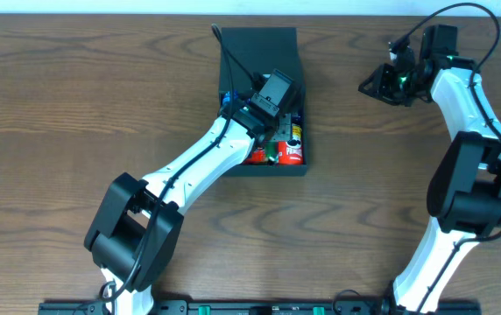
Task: Pack container
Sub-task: 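Release the gum pack and retract the left gripper, then press the snacks down inside the box with the right gripper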
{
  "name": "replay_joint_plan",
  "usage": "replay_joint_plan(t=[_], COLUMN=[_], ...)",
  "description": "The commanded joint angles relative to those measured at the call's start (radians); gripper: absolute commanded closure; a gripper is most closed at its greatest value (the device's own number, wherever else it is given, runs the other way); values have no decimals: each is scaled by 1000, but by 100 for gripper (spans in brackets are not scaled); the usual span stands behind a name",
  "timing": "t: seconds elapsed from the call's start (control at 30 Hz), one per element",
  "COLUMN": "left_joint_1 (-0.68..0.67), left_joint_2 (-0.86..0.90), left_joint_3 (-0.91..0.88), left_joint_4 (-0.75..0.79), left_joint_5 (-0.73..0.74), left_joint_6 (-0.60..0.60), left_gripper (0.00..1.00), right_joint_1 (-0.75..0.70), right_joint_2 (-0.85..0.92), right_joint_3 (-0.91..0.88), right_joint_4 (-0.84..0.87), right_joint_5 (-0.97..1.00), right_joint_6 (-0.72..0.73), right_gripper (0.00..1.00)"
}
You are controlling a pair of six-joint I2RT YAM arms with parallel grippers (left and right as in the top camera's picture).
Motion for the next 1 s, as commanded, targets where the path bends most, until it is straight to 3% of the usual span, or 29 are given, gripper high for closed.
replay_joint_plan(t=[0.0, 0.1, 0.23, 0.33, 0.37, 0.43, 0.53, 0.8, 0.97], left_joint_1=[11, 16, 27, 40, 46, 65, 133, 418, 544], left_joint_2=[22, 19, 12, -3, -8, -21, -33, -33, -33], left_joint_3=[14, 34, 104, 159, 171, 192, 201, 201, 201], left_joint_4=[26, 31, 31, 29, 29, 28, 10, -44, -45], left_joint_5=[-24, -24, -33, -122, -166, -274, -334, -84, 14], left_joint_6=[18, 48, 172, 236, 253, 279, 290, 240, 241], left_gripper=[28, 28, 32, 34, 35, 40, 46, 36, 31], right_joint_1=[-3, -3, -3, -3, -3, -3, 0, 84, 238], right_joint_2=[-27, -27, -27, -27, -27, -27, -35, -175, -226], right_joint_3=[2, 2, 2, 2, 2, 2, 2, 2, 1], right_joint_4=[-4, -5, -4, -8, -9, -16, -51, -261, -299], right_joint_5=[-5, -5, -5, -6, -10, -50, -229, -278, -181], right_joint_6=[7, 7, 8, 7, 7, 4, -97, -326, -367], right_gripper=[73, 73, 73, 73, 75, 96, 98, 98, 98])
